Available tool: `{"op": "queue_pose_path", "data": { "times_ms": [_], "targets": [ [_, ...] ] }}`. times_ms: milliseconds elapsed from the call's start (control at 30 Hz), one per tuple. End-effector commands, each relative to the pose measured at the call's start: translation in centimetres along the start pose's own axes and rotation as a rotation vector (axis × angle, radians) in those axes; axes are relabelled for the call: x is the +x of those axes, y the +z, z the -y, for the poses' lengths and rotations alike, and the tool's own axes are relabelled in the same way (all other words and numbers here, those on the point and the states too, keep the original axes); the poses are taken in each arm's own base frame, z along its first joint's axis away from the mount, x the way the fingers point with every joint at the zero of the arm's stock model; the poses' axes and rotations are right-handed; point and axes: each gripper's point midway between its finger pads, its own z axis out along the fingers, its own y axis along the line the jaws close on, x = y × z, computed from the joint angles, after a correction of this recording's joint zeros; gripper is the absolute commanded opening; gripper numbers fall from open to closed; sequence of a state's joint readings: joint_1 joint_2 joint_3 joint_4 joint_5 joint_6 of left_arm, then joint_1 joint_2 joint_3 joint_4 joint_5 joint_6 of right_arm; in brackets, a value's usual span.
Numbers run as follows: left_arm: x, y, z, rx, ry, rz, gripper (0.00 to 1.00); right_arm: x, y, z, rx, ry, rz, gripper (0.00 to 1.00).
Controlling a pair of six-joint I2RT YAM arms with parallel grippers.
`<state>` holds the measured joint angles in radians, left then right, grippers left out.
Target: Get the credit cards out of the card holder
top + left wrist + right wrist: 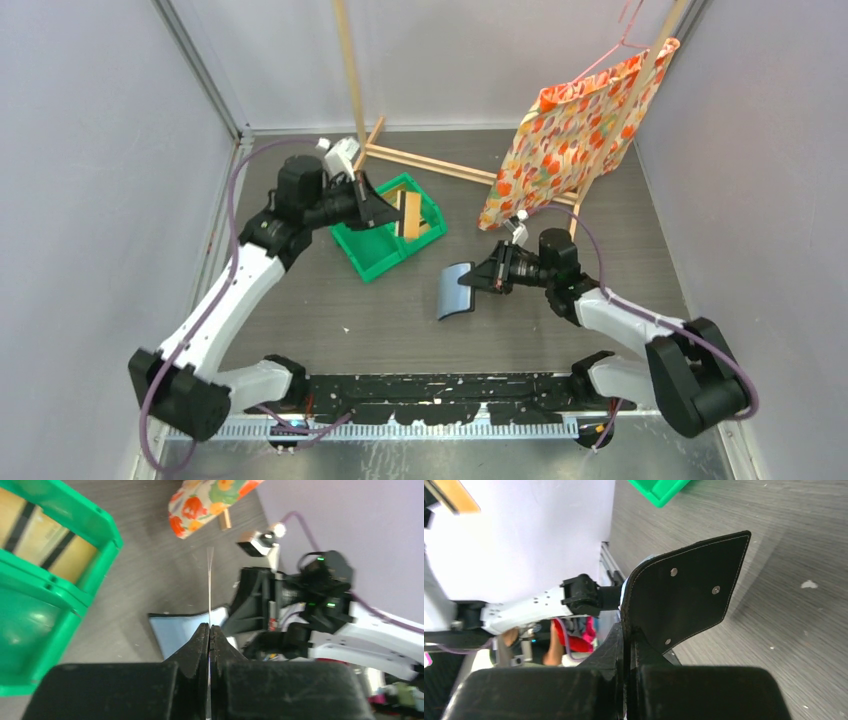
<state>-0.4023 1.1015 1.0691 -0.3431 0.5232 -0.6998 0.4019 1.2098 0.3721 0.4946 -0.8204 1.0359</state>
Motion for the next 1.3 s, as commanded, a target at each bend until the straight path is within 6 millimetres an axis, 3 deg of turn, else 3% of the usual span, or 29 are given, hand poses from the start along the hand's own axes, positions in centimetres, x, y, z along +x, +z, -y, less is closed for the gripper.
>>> {"op": "queue_pose_path", "data": {
  "times_ms": [0,167,300,400,500,833,1267],
  "targets": [
    [0.1,1.7,-3.1,-0.081,0.237,-0.182,0.0,0.4,-1.1,1.5,0.13,-0.075,-0.002,0.01],
    [-3.5,4.3,-4.9,-0.18,0.335,-0.217,0.01,1.0,-1.7,2.0,0.148,-0.06,0.006,0.01],
    [-5.2,5.6,-7.1,-0.295,0.384,-0.263,0.01,1.4,-1.8,2.2,0.155,-0.055,-0.003,0.01],
    [-5.3,6.2,-9.9,-0.444,0.434,-0.338,0.01,1.5,-1.8,2.2,0.155,-0.056,-0.007,0.01],
    [-5.4,7.2,-11.0,-0.513,0.519,-0.383,0.01,1.5,-1.8,2.4,0.157,-0.054,-0.009,0.01],
    [-5.0,10.1,-13.1,-0.422,0.787,-0.515,0.0,1.4,-1.7,2.2,0.151,-0.051,-0.011,0.01],
    [-7.1,12.7,-15.9,-0.433,1.011,-0.584,0.01,1.8,-1.8,2.1,0.145,-0.041,-0.021,0.01]
  ]
}}
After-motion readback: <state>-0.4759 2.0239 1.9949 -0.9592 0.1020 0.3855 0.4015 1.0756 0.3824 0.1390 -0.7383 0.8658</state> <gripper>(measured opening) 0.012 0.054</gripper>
